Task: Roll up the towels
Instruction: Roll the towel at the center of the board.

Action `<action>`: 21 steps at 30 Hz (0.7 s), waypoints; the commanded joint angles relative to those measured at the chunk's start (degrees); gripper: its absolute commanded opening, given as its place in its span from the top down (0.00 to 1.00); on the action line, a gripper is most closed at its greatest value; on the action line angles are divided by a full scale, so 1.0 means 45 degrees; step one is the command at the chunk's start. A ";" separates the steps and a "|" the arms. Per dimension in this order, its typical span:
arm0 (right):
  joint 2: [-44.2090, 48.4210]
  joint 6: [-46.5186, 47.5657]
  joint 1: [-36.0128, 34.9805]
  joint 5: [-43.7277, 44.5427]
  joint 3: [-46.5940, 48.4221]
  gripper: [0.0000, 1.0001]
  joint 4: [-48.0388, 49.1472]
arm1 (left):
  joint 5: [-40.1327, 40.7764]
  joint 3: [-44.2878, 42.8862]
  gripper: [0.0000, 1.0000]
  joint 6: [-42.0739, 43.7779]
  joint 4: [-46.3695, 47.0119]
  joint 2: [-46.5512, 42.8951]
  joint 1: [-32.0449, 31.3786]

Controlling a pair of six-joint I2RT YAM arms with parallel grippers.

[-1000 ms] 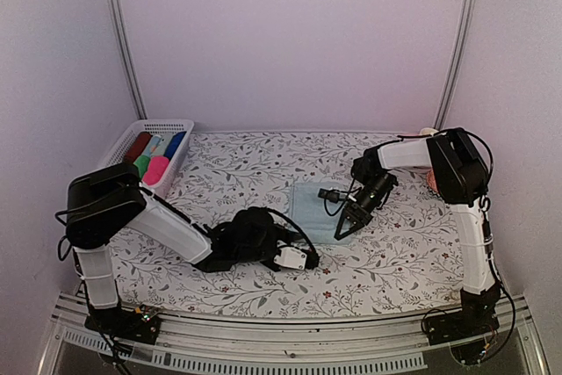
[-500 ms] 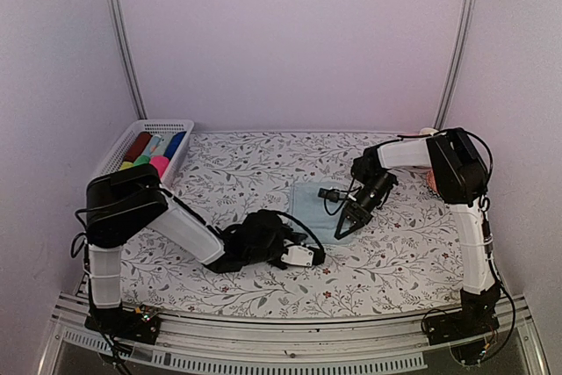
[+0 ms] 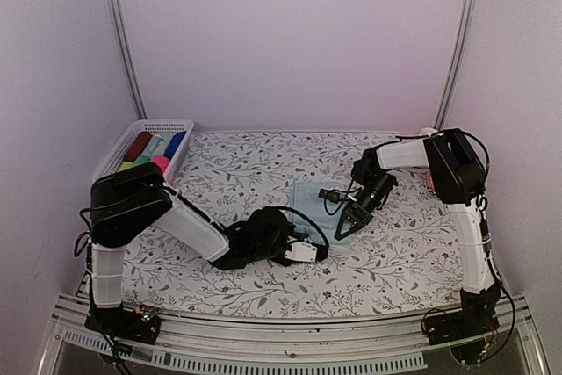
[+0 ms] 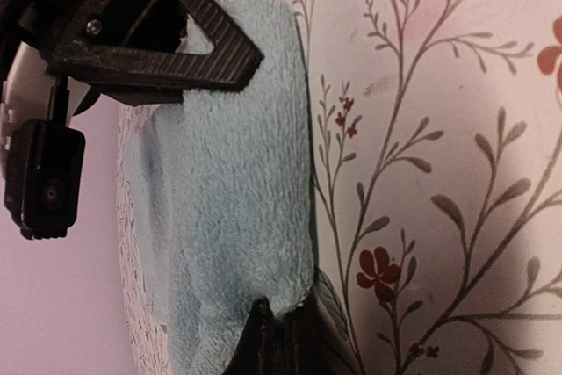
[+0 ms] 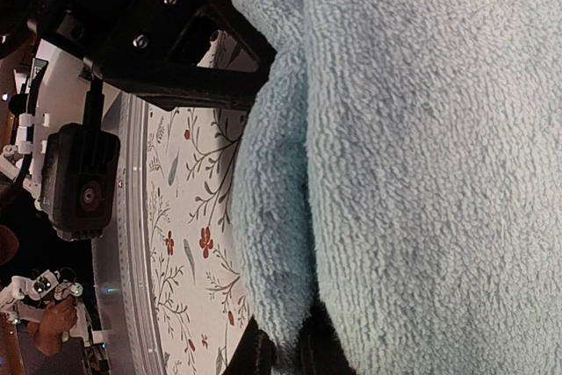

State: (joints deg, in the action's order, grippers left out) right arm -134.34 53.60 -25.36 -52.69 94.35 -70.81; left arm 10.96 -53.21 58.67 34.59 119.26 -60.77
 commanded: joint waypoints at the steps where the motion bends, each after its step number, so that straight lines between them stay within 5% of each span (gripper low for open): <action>1: -0.0228 0.0380 0.0069 0.0526 0.0073 0.84 0.0169 | -0.0553 -0.0315 1.00 -0.0571 -0.1714 0.0344 0.0230; 9: 0.2313 0.0796 0.0073 0.1151 -0.0790 0.57 0.0950 | -0.2722 -0.0960 1.00 -0.2256 -0.4564 -0.0720 0.0478; 14: 0.4421 0.1135 0.0088 0.1948 -0.2082 0.50 0.2131 | -0.3977 -0.1587 1.00 -0.3156 -0.6108 -0.0898 0.0738; 21: 0.8018 0.1941 0.0088 0.2929 -0.5828 0.41 0.6494 | -0.6049 -0.2811 1.00 -0.4562 -0.7961 -0.0651 0.1562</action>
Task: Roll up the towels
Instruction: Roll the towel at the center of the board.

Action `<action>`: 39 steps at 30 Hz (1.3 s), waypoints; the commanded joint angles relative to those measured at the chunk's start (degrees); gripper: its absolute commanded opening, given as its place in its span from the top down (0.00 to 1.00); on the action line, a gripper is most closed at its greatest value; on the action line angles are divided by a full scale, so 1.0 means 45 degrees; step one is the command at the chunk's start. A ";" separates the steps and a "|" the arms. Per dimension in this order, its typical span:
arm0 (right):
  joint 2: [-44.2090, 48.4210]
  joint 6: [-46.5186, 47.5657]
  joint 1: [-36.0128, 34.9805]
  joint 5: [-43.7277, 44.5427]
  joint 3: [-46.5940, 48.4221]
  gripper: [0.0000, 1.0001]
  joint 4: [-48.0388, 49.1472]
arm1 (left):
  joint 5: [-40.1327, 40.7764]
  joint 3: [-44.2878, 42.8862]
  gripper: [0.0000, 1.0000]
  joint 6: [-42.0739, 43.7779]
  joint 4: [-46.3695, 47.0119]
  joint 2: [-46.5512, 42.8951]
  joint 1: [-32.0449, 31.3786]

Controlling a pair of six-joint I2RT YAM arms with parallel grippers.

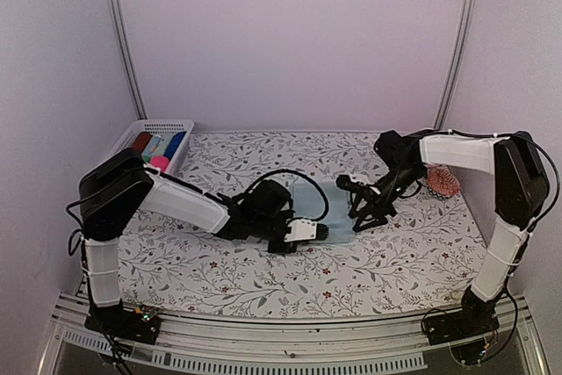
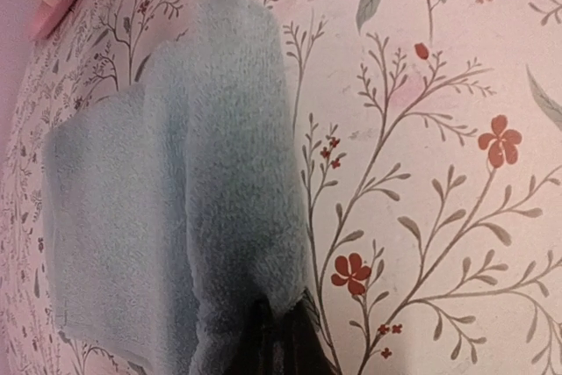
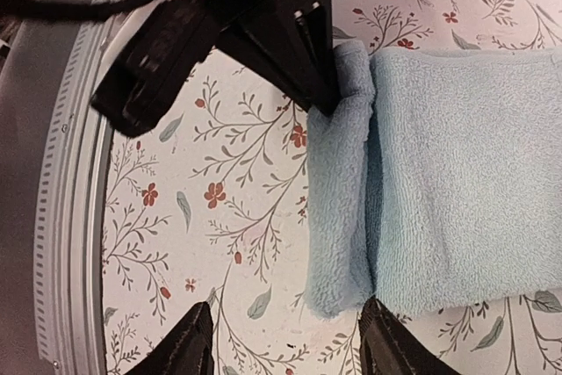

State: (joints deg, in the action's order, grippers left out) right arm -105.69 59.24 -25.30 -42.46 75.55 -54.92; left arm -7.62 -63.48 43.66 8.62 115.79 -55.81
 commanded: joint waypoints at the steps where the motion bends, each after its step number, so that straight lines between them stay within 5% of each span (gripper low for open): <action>1: 0.2078 0.0889 0.0065 0.0713 -0.2204 0.40 0.3602 | -0.2206 -0.0676 1.00 -0.1377 -0.2356 0.0160 0.0583; 9: 0.4373 0.1975 -0.0675 0.1527 -0.5745 0.31 0.7865 | -0.4369 -0.2310 1.00 -0.2152 -0.4593 0.0957 0.1331; 19: 0.3624 0.1037 -0.2796 0.4118 -0.6688 0.31 1.0742 | -0.5456 -0.3095 1.00 -0.2530 -0.5370 0.1497 0.1727; 31: 0.2254 0.0703 -0.3441 0.6216 -0.6506 0.38 1.1420 | -0.6401 -0.3465 1.00 -0.2712 -0.5661 0.1717 0.2157; 39: 0.3778 0.0945 -0.3532 0.5507 -0.6843 0.35 1.1498 | -0.6552 -0.3492 1.00 -0.2734 -0.5734 0.1904 0.2229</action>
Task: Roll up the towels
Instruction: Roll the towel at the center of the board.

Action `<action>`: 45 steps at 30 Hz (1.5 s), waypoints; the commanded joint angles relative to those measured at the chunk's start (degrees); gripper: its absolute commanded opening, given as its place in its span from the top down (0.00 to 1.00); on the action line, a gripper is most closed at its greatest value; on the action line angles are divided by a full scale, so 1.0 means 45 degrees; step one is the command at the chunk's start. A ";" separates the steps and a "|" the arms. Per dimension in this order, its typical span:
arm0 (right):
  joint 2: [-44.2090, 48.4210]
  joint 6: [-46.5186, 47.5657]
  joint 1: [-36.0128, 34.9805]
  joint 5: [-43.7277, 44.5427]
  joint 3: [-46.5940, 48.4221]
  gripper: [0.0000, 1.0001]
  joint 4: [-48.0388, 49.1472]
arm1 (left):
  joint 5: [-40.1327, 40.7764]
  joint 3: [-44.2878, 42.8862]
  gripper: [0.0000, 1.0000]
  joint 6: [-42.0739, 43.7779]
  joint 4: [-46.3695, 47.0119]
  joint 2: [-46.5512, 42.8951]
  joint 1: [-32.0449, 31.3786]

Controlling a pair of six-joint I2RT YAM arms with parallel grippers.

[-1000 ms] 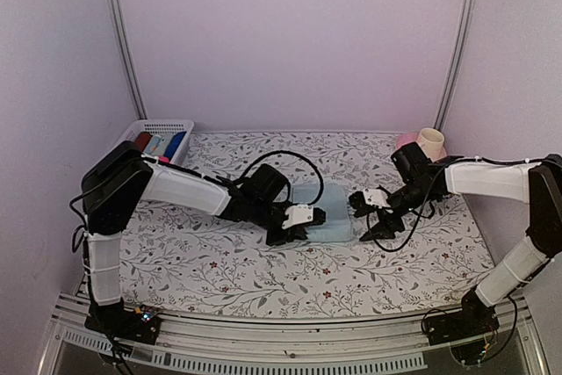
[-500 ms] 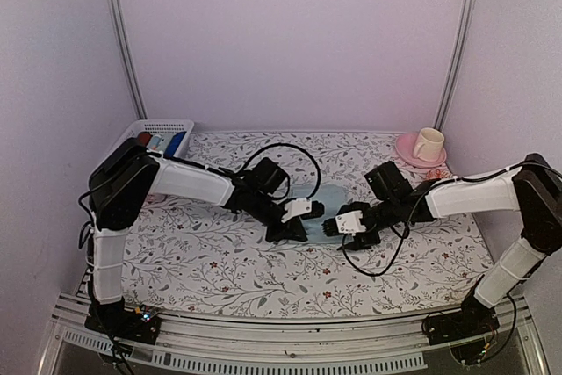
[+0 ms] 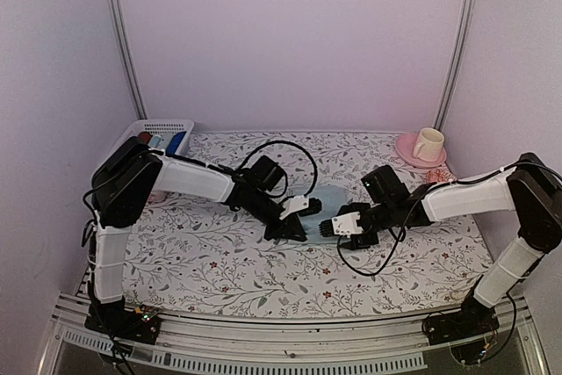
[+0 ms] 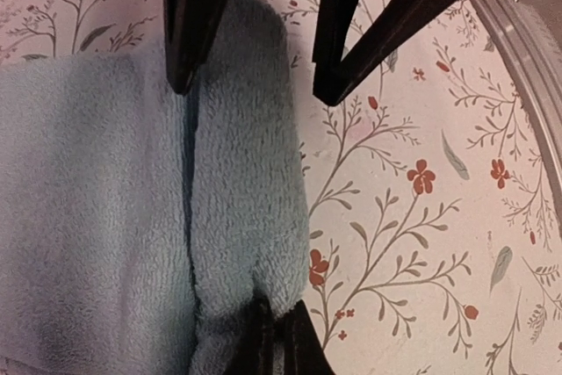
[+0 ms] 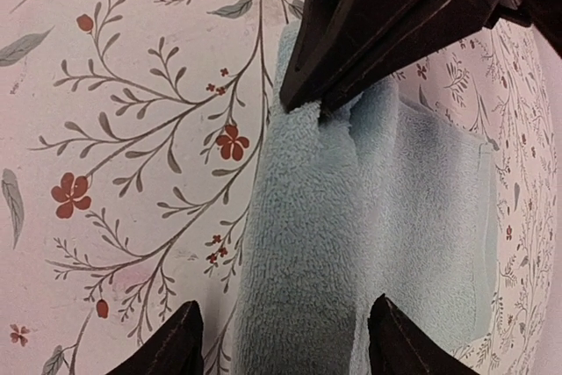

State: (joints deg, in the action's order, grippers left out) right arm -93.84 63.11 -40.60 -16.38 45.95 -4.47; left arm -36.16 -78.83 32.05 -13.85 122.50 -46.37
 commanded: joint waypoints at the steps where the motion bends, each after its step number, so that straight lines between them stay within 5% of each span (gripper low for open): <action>1: 0.1371 0.0094 -0.0123 -0.0491 -0.0329 0.34 0.0261 | -0.0194 -0.0081 1.00 -0.0168 -0.0733 0.0405 0.0144; 7: 0.1651 0.0802 -0.0139 -0.1964 -0.0354 0.32 -0.1088 | -0.0148 -0.0090 1.00 -0.0188 -0.0732 0.0410 0.0158; 36: -0.0502 0.0055 -0.0351 0.0682 -0.0178 0.35 0.0465 | -0.0362 -0.0256 1.00 -0.0077 -0.0980 0.0611 0.0230; 45: -0.1262 -0.0031 -0.0626 0.1199 0.0174 0.54 0.0072 | -0.0563 -0.0354 1.00 -0.0042 -0.1138 0.0622 0.0288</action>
State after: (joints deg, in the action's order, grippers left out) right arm -97.23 64.05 -42.52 -13.28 45.50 -2.42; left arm -37.67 -79.92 31.46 -15.09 123.26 -45.89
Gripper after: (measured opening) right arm 0.503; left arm 0.027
